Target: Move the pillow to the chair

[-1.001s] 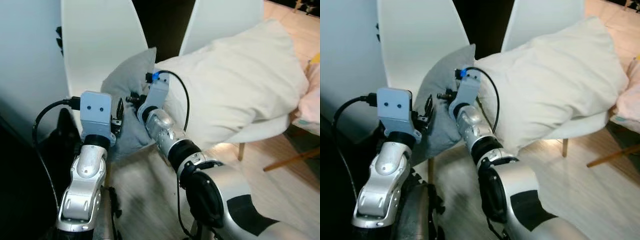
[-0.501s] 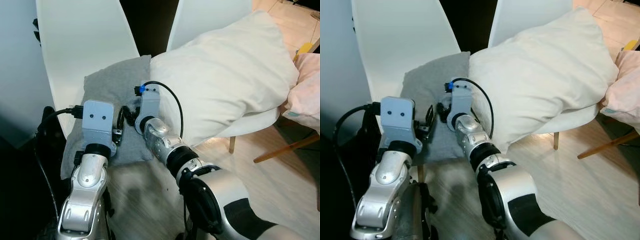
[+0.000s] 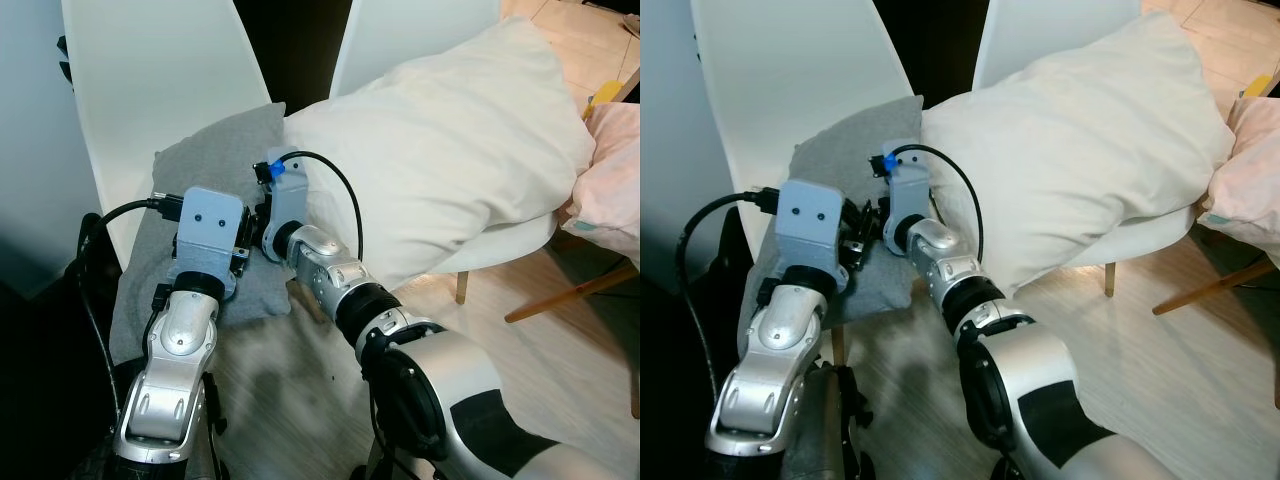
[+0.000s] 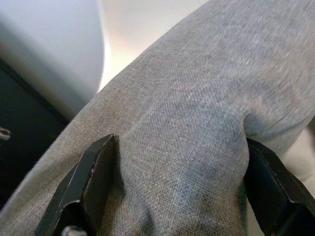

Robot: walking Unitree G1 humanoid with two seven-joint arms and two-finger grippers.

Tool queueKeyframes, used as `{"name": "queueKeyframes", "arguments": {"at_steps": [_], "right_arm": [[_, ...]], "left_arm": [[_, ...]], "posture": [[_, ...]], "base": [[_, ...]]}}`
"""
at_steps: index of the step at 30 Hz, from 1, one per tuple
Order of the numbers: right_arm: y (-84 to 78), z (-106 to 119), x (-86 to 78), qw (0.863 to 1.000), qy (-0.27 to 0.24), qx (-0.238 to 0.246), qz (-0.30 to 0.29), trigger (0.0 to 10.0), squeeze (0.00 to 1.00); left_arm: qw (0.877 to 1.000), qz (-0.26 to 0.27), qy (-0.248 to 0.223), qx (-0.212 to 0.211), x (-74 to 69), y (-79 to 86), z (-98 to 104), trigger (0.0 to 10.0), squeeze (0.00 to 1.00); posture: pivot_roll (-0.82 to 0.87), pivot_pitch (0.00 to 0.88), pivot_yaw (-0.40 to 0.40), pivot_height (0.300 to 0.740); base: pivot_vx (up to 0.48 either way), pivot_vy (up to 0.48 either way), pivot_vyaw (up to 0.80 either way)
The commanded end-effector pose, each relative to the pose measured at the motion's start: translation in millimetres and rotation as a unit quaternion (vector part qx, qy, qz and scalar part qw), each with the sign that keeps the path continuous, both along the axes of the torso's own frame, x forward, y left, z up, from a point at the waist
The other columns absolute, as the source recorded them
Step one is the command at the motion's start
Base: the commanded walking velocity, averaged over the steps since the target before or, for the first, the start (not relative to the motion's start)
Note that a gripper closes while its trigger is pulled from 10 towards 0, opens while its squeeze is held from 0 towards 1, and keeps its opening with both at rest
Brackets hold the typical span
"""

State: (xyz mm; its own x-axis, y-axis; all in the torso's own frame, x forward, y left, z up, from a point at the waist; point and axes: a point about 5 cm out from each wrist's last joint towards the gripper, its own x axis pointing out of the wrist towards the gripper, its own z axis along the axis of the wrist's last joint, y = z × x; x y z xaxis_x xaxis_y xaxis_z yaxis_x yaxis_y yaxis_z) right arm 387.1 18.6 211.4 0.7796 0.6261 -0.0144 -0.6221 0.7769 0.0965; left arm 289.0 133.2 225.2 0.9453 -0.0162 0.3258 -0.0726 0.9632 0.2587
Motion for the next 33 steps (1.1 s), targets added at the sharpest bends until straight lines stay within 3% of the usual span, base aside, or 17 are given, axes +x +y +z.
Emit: {"name": "queueKeyframes", "arguments": {"at_steps": [1, 4, 6, 7, 9, 11, 13, 16, 17, 19, 22, 23, 26, 29, 30, 31, 33], "right_arm": [[-19.8, 9.8, 9.1, 0.998, -0.044, -0.017, -0.039, 10.0, 0.0], [-26.3, 13.4, 11.5, 0.997, -0.058, -0.018, -0.047, 10.0, 0.0], [-35.0, 24.5, 14.2, 0.996, -0.063, 0.045, -0.037, 10.0, 0.0], [-35.0, 24.5, 14.2, 0.996, -0.063, 0.045, -0.037, 10.0, 0.0], [-40.9, 33.6, 15.3, 0.991, -0.061, 0.114, -0.02, 10.0, 0.0], [-40.9, 33.6, 15.3, 0.991, -0.061, 0.114, -0.02, 10.0, 0.0], [-47.4, 44.0, 15.9, 0.982, -0.072, 0.172, -0.007, 10.0, 0.0], [-51.6, 47.7, 16.2, 0.98, -0.083, 0.183, -0.005, 10.0, 0.0], [-57.8, 50.2, 17.0, 0.978, -0.094, 0.188, -0.01, 10.0, 0.0], [-57.8, 50.2, 17.0, 0.978, -0.094, 0.188, -0.01, 10.0, 0.0], [-78.8, 51.3, 19.8, 0.975, -0.112, 0.19, -0.034, 10.0, 0.0], [-86.1, 49.9, 20.2, 0.974, -0.116, 0.19, -0.041, 10.0, 0.0], [-90.6, 48.9, 20.4, 0.974, -0.118, 0.19, -0.044, 10.0, 0.0], [-117.2, 35.8, 17.2, 0.972, -0.12, 0.195, -0.06, 10.0, 0.0], [-117.2, 35.8, 17.2, 0.972, -0.12, 0.195, -0.06, 10.0, 0.0], [-123.8, 32.8, 14.0, 0.97, -0.125, 0.196, -0.064, 10.0, 0.0], [-124.7, 32.8, 12.5, 0.97, -0.128, 0.196, -0.064, 10.0, 0.0]], "left_arm": [[0.998, 0.056, -0.002, 0.018, 2.1, 20.2, -1.9, 10.0, 0.0], [0.997, 0.067, -0.001, 0.024, 3.2, 24.5, -1.7, 10.0, 0.0], [0.997, 0.08, -0.001, 0.018, 6.1, 31.7, -1.1, 10.0, 0.0], [0.997, 0.08, -0.001, 0.018, 6.1, 31.7, -1.1, 10.0, 0.0], [0.995, 0.099, -0.004, 0.026, 8.6, 39.8, 1.9, 10.0, 0.0], [0.995, 0.099, -0.004, 0.026, 8.6, 39.8, 1.9, 10.0, 0.0], [0.99, 0.133, -0.004, 0.041, 10.1, 55.3, 5.3, 10.0, 0.0], [0.99, 0.136, 0.003, 0.033, 11.5, 60.6, 3.0, 10.0, 0.0], [0.993, 0.119, 0.018, 0.002, 13.3, 61.3, -3.6, 10.0, 0.0], [0.993, 0.119, 0.018, 0.002, 13.3, 61.3, -3.6, 10.0, 0.0], [0.995, 0.06, 0.073, -0.03, 18.9, 52.8, -33.3, 10.0, 0.0], [0.994, 0.059, 0.087, -0.017, 19.4, 53.7, -43.4, 10.0, 0.0], [0.994, 0.06, 0.095, -0.008, 19.4, 54.9, -49.4, 10.0, 0.0], [0.99, -0.008, 0.14, 0.017, 18.1, 48.6, -95.0, 10.0, 0.0], [0.99, -0.008, 0.14, 0.017, 18.1, 48.6, -95.0, 10.0, 0.0], [0.985, -0.02, 0.165, 0.038, 16.4, 48.2, -113.9, 10.0, 0.0], [0.983, -0.016, 0.175, 0.055, 16.1, 49.5, -120.2, 10.0, 0.0]], "posture": [[0.31, 0.175, -0.095, 0.44], [0.31, 0.166, -0.091, 0.44], [0.32, 0.131, -0.083, 0.44], [0.32, 0.131, -0.083, 0.44], [0.32, 0.111, -0.084, 0.44], [0.32, 0.111, -0.084, 0.44], [0.31, 0.079, -0.065, 0.44], [0.31, 0.064, -0.059, 0.44], [0.31, 0.057, -0.05, 0.44], [0.31, 0.057, -0.05, 0.44], [0.28, 0.039, -0.038, 0.44], [0.27, 0.036, -0.031, 0.44], [0.27, 0.036, -0.031, 0.44], [0.23, 0.03, -0.011, 0.44], [0.23, 0.03, -0.011, 0.44], [0.21, 0.032, 0.004, 0.44], [0.21, 0.032, 0.006, 0.44]], "base": [[0.0, 0.0, 0.0], [0.0, 0.0, 0.0], [0.0, 0.0, 0.0], [0.0, 0.0, 0.0], [0.0, 0.0, 0.0], [0.0, 0.0, 0.0], [0.0, 0.0, 0.0], [0.0, 0.0, 0.0], [0.0, 0.0, 0.0], [0.0, 0.0, 0.0], [0.0, 0.0, 0.0], [0.0, 0.0, 0.0], [0.0, 0.0, 0.0], [0.0, 0.0, 0.0], [0.0, 0.0, 0.0], [0.0, 0.0, 0.0], [0.0, 0.0, 0.0]]}}
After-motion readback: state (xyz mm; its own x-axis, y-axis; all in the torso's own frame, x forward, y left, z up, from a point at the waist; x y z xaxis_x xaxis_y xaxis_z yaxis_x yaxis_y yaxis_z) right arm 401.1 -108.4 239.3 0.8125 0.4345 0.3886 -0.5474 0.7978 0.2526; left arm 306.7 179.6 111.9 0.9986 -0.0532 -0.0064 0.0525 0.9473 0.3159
